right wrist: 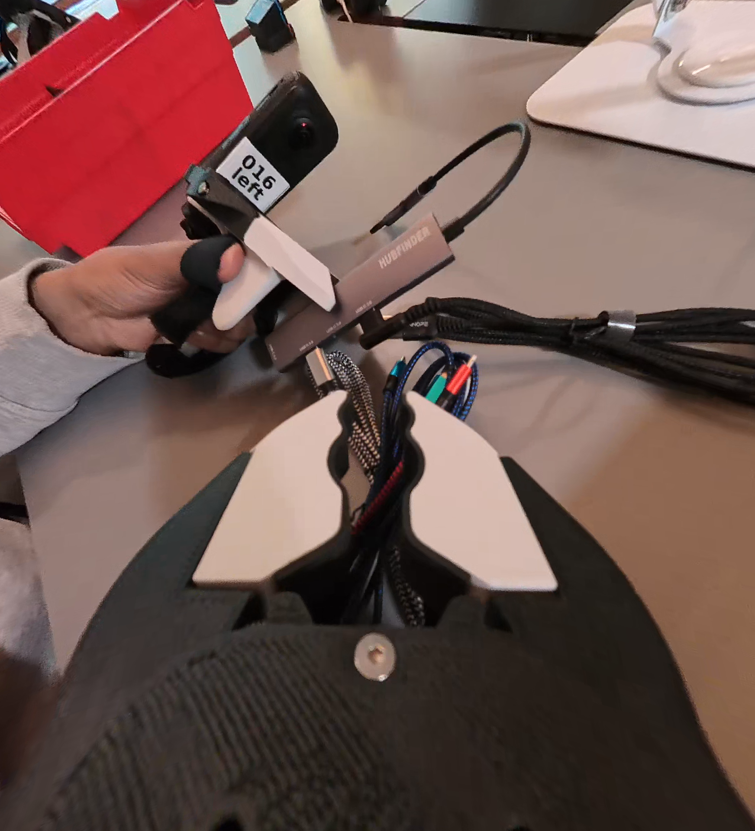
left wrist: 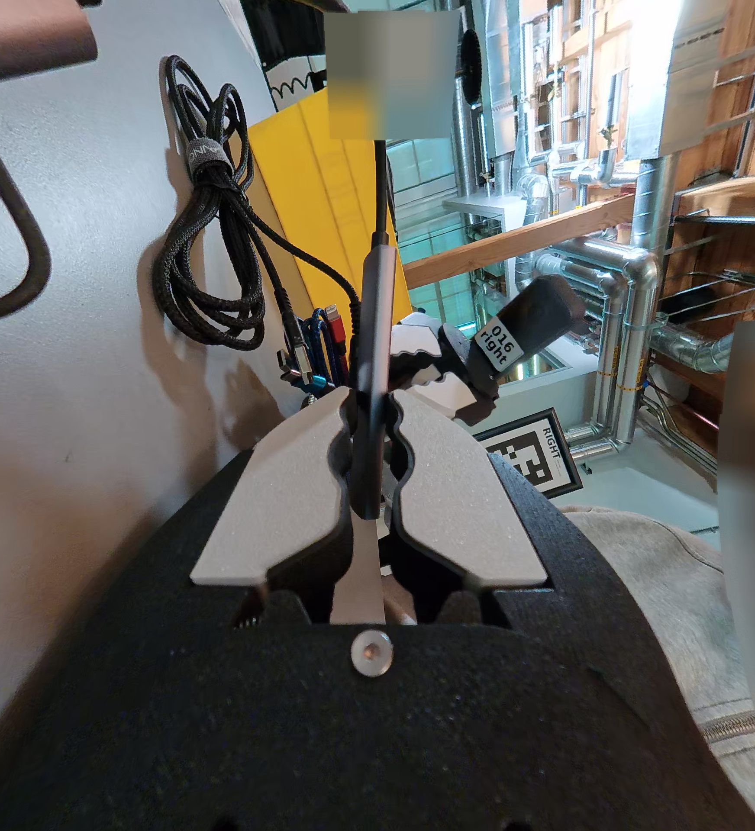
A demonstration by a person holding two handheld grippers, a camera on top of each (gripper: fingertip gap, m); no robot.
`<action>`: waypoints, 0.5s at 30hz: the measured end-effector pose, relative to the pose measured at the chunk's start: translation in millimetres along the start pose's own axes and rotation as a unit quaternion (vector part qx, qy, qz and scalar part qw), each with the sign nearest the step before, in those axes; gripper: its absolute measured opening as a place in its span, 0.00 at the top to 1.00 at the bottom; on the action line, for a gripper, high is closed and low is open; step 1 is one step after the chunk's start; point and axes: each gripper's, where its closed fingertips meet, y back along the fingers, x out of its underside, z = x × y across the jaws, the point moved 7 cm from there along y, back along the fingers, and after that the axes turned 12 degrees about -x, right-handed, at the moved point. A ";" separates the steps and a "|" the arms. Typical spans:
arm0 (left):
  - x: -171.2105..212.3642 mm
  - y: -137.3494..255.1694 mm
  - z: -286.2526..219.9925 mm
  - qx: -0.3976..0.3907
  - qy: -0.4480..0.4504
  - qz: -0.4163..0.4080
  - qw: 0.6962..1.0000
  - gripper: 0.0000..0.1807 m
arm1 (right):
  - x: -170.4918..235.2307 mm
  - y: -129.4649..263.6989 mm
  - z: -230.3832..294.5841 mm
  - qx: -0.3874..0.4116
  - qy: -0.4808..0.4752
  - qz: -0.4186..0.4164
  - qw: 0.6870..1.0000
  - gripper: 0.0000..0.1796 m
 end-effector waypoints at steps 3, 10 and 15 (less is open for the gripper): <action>-0.3 -0.1 -0.1 0.000 0.001 0.000 1.000 0.93 | -3.4 -6.8 3.2 0.021 0.035 0.038 0.998 0.85; 0.0 -0.3 0.7 -0.001 0.002 0.001 1.000 0.94 | 2.8 -26.0 5.3 0.123 0.141 0.168 0.968 0.86; 0.6 -1.3 0.2 0.001 0.002 0.001 1.000 0.94 | 4.2 -22.0 5.7 0.136 0.165 0.146 0.966 0.96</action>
